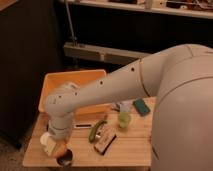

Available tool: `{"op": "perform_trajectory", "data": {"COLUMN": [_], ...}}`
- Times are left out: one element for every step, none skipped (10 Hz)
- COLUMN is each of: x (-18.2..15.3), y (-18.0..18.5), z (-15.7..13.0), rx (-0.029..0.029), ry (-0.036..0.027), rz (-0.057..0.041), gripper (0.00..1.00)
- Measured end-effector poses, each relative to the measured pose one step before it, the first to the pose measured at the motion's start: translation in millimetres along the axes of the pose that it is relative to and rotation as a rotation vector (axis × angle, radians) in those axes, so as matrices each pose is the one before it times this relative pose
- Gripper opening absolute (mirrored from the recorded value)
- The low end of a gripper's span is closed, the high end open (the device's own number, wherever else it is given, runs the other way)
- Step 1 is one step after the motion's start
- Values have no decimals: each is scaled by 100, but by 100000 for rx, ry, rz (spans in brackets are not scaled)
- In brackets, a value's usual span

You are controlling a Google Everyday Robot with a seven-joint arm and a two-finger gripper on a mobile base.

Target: Place apple in metal cup

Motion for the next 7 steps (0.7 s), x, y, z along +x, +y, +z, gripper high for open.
{"op": "perform_trajectory", "data": {"x": [602,396,293,89,26,95,138], "y": [-5,-179,-217,117,266,90,164], "z": [296,201,343,414,464,268,414], "rx": [-757,-400,-879,-1098,-1301,-1198,-1664], "ry": [3194,1859,2097,1742,1462,550,821], "rz": [1569,1118,1256,-181,-594,-358,-499], "gripper": [0,0,0,0,0,0,1]}}
